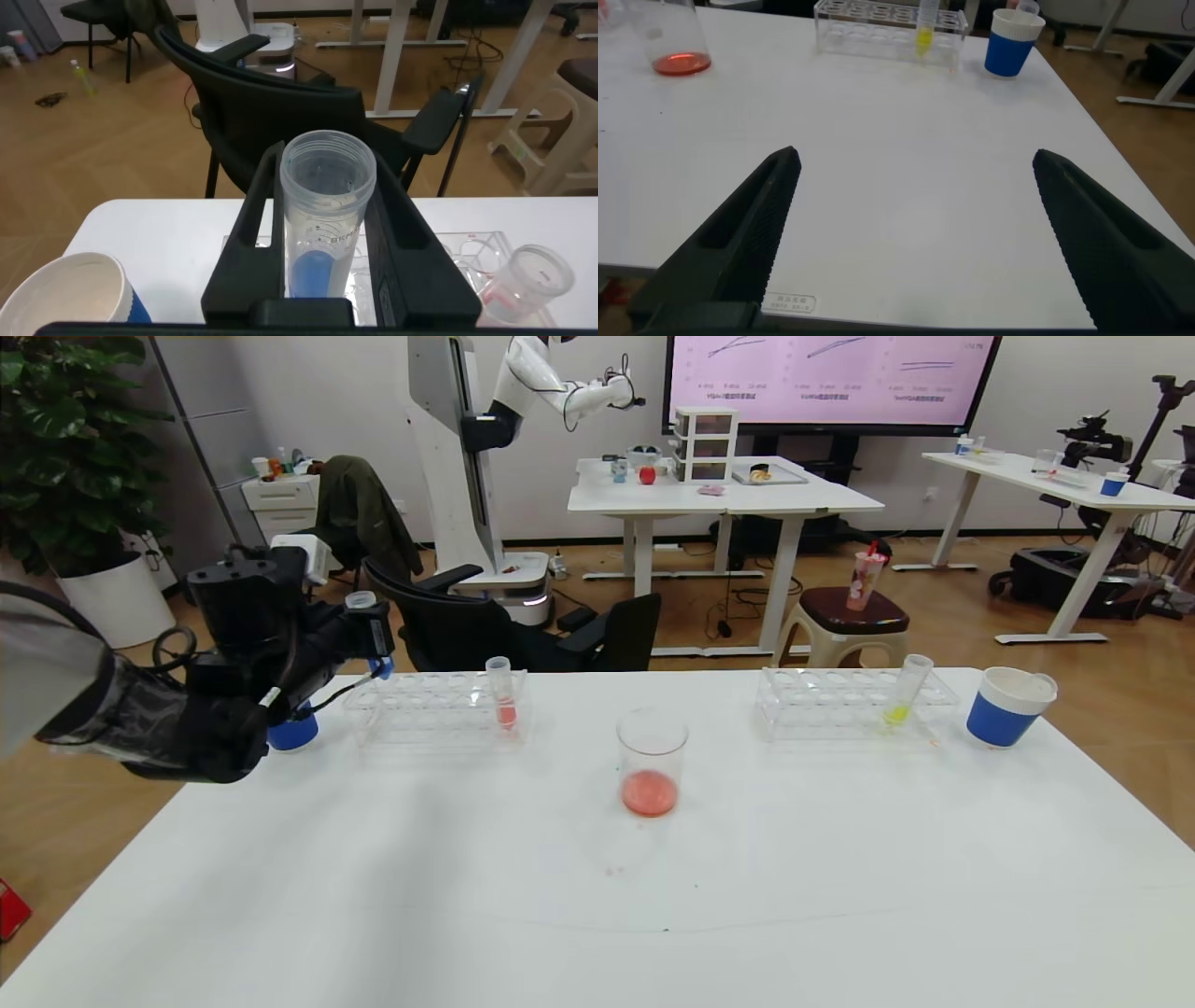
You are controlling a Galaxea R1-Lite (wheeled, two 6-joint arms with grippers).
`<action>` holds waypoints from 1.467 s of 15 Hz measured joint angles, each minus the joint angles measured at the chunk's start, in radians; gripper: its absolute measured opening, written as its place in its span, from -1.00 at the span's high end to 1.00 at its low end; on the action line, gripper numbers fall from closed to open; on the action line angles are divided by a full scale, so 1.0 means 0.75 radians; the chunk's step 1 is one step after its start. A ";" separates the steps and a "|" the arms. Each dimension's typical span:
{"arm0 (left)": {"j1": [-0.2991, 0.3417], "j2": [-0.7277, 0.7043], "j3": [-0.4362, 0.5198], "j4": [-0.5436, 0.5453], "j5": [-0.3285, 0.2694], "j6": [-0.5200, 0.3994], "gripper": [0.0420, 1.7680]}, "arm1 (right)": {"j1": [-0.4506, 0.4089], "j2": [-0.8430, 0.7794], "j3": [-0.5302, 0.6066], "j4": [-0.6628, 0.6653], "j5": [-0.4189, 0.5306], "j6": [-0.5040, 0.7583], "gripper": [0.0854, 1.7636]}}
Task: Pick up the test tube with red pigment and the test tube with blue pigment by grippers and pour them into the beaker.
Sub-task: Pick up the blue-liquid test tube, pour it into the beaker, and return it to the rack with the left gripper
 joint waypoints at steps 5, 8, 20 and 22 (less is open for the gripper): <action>-0.164 -0.106 -0.041 0.071 -0.002 0.037 0.46 | 0.000 0.000 0.000 0.000 0.001 0.001 -0.97; -0.340 -0.136 -0.064 0.117 -0.027 0.053 0.46 | 0.000 0.000 0.000 0.000 0.000 0.000 -0.97; -0.628 0.057 -0.069 -0.281 -0.459 1.011 0.46 | 0.000 0.000 0.000 0.000 0.001 0.000 -0.97; -0.610 0.110 -0.070 -0.334 -0.559 1.182 0.46 | 0.000 0.000 0.000 0.000 0.001 0.000 -0.97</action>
